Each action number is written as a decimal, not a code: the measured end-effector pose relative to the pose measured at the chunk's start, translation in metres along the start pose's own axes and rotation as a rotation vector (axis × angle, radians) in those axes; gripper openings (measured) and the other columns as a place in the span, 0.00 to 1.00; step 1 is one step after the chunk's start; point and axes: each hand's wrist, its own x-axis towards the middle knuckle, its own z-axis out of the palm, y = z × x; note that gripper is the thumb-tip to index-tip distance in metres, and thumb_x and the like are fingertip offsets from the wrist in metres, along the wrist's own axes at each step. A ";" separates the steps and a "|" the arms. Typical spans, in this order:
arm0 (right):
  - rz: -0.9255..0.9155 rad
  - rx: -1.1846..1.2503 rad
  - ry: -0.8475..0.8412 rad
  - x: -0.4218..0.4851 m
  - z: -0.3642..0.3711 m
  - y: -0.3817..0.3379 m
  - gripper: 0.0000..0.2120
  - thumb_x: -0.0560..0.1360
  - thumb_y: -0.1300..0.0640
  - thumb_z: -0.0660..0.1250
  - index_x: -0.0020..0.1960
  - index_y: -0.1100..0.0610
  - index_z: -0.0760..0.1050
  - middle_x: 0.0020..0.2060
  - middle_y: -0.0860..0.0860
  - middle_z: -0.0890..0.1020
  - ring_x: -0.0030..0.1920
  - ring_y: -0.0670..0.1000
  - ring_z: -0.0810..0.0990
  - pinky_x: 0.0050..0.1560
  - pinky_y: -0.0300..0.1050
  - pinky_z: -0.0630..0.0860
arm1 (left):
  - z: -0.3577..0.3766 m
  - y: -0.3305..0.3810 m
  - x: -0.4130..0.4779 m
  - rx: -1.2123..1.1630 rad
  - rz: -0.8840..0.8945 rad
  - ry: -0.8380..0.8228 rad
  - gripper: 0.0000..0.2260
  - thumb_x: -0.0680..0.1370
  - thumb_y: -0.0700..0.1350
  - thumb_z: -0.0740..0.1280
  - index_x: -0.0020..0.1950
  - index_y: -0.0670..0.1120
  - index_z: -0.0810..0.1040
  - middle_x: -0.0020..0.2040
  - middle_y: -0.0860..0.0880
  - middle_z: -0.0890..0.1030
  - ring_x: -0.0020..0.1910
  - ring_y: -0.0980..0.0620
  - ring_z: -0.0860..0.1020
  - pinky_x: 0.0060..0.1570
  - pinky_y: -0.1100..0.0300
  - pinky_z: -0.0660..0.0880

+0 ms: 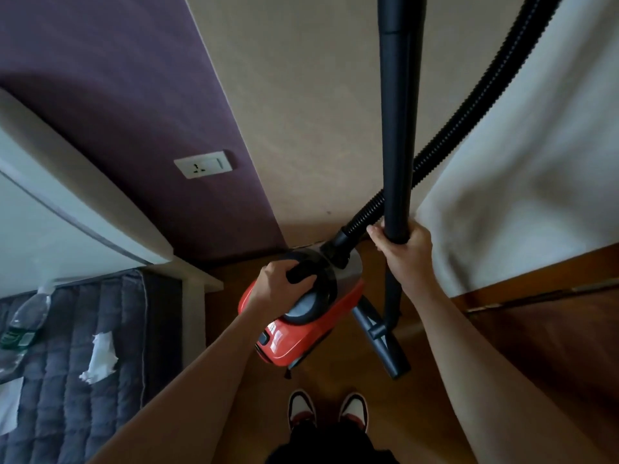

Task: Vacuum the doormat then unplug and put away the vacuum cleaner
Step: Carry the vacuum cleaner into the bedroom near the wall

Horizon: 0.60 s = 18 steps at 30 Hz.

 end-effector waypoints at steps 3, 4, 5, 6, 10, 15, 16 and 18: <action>0.007 0.009 0.010 0.021 0.009 0.062 0.15 0.73 0.55 0.76 0.38 0.64 0.75 0.33 0.67 0.77 0.35 0.65 0.78 0.37 0.57 0.77 | 0.043 -0.038 0.032 0.028 0.014 -0.066 0.05 0.75 0.46 0.74 0.44 0.45 0.83 0.37 0.49 0.83 0.36 0.51 0.80 0.36 0.55 0.76; 0.012 0.009 0.009 0.027 0.011 0.082 0.14 0.73 0.55 0.76 0.38 0.63 0.76 0.32 0.66 0.77 0.34 0.64 0.78 0.37 0.56 0.76 | 0.057 -0.051 0.042 0.029 0.020 -0.087 0.05 0.75 0.46 0.74 0.46 0.45 0.84 0.38 0.49 0.84 0.36 0.51 0.81 0.37 0.54 0.77; 0.015 0.011 0.004 0.032 0.013 0.100 0.12 0.73 0.55 0.76 0.37 0.60 0.76 0.31 0.62 0.78 0.33 0.60 0.78 0.37 0.53 0.76 | 0.071 -0.063 0.053 0.028 0.027 -0.101 0.05 0.75 0.46 0.73 0.46 0.44 0.84 0.39 0.48 0.84 0.37 0.50 0.81 0.37 0.53 0.78; 0.018 0.022 -0.003 0.037 0.015 0.119 0.11 0.74 0.56 0.76 0.37 0.57 0.77 0.30 0.57 0.78 0.33 0.56 0.79 0.38 0.51 0.77 | 0.086 -0.075 0.062 0.026 0.036 -0.105 0.05 0.75 0.45 0.73 0.46 0.44 0.83 0.38 0.48 0.84 0.36 0.50 0.81 0.37 0.52 0.78; -0.010 0.045 0.022 0.058 0.023 0.191 0.11 0.74 0.60 0.75 0.37 0.55 0.76 0.31 0.51 0.78 0.33 0.50 0.78 0.40 0.46 0.77 | 0.138 -0.120 0.100 0.031 0.066 -0.101 0.04 0.75 0.45 0.74 0.45 0.45 0.83 0.38 0.48 0.84 0.37 0.49 0.81 0.38 0.51 0.78; -0.069 0.089 0.078 0.081 0.025 0.266 0.10 0.74 0.59 0.75 0.38 0.54 0.76 0.31 0.50 0.76 0.33 0.49 0.77 0.41 0.48 0.76 | 0.197 -0.167 0.144 0.027 0.110 -0.099 0.06 0.74 0.45 0.75 0.38 0.51 0.81 0.32 0.53 0.81 0.31 0.58 0.78 0.30 0.63 0.73; -0.078 0.097 0.084 0.084 0.024 0.279 0.10 0.74 0.59 0.75 0.39 0.53 0.75 0.31 0.50 0.76 0.33 0.49 0.77 0.41 0.47 0.77 | 0.208 -0.175 0.152 0.025 0.124 -0.101 0.09 0.74 0.44 0.75 0.36 0.54 0.79 0.31 0.55 0.80 0.30 0.61 0.77 0.29 0.68 0.70; -0.089 0.127 0.102 0.093 0.025 0.304 0.10 0.73 0.59 0.75 0.39 0.53 0.75 0.32 0.49 0.76 0.33 0.48 0.77 0.41 0.45 0.77 | 0.232 -0.190 0.170 0.034 0.136 -0.106 0.12 0.74 0.44 0.75 0.35 0.57 0.77 0.30 0.58 0.78 0.29 0.66 0.77 0.28 0.71 0.69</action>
